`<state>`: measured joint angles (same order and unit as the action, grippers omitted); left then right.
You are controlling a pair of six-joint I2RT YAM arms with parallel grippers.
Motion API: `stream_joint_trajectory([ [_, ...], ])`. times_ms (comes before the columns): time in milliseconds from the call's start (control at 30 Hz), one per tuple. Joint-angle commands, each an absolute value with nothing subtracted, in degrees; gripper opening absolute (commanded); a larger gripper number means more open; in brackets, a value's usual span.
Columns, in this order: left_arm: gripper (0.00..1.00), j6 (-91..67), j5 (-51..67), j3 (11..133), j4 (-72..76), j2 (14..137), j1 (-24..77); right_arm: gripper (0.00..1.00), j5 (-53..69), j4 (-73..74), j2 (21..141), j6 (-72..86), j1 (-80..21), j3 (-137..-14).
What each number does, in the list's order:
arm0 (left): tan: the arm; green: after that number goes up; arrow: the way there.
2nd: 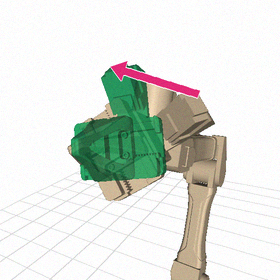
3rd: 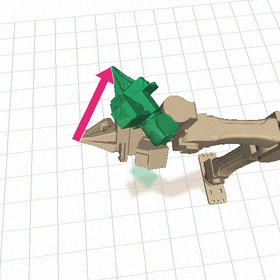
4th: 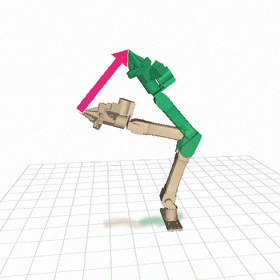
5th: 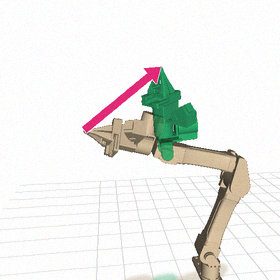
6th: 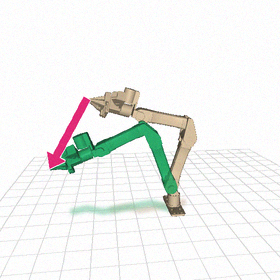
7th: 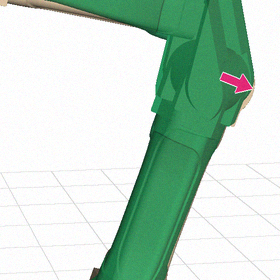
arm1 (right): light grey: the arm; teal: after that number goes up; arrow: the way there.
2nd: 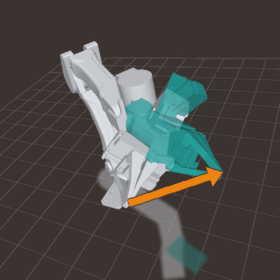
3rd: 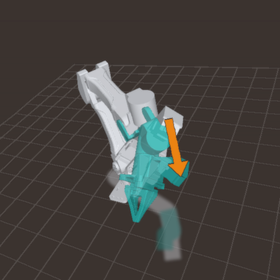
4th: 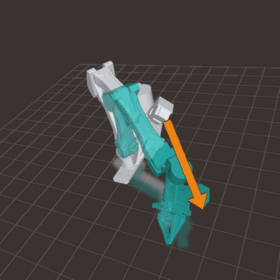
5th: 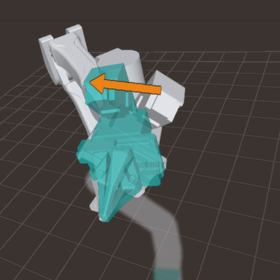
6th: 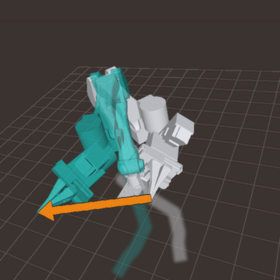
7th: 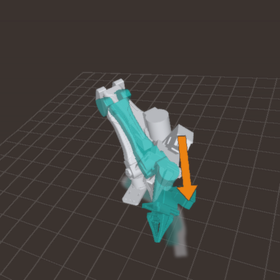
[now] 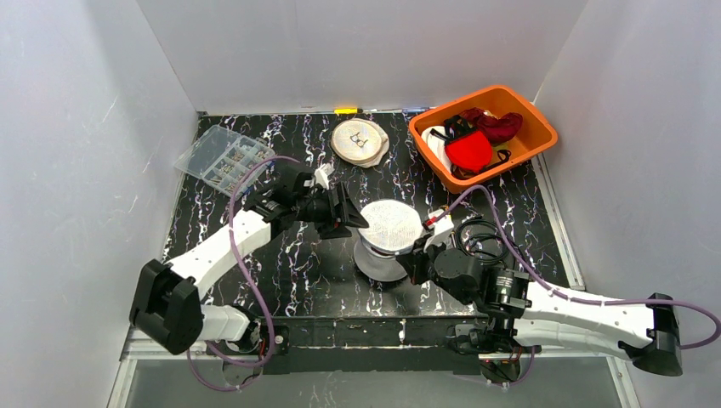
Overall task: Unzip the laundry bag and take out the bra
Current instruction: Unzip the laundry bag at the center of the board.
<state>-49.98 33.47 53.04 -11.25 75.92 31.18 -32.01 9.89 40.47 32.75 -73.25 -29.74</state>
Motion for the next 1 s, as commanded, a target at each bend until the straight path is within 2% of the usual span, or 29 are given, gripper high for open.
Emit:
stream_joint_trajectory([
  [0,0.69,-46.2,28.9,51.9,-26.1,68.6,30.8,0.01,-30.7,4.0,42.9,32.3,-73.5,-30.1],
  [67,0.75,-47.0,27.1,49.6,-29.1,64.8,30.8,0.01,-29.5,2.1,44.4,32.1,-73.4,-30.4],
  [233,0.80,-55.8,27.1,42.4,-26.2,54.8,31.2,0.01,-25.7,-3.7,49.1,31.7,-73.4,-31.1],
  [333,0.81,-60.1,26.9,41.1,-21.9,52.9,31.7,0.01,-23.1,-7.1,52.4,31.4,-73.4,-32.1],
  [533,0.82,-63.2,26.8,44.7,-17.4,57.9,33.8,0.01,-20.1,-10.4,56.7,30.5,-73.6,-34.4],
  [767,0.82,-64.2,28.8,46.0,-12.7,66.3,35.7,0.01,-20.1,-10.5,55.2,30.7,-73.6,-34.1],
  [967,0.73,-64.2,28.6,47.5,-9.5,71.9,35.7,0.01,-20.3,-9.1,53.3,30.8,-73.6,-32.9],
])
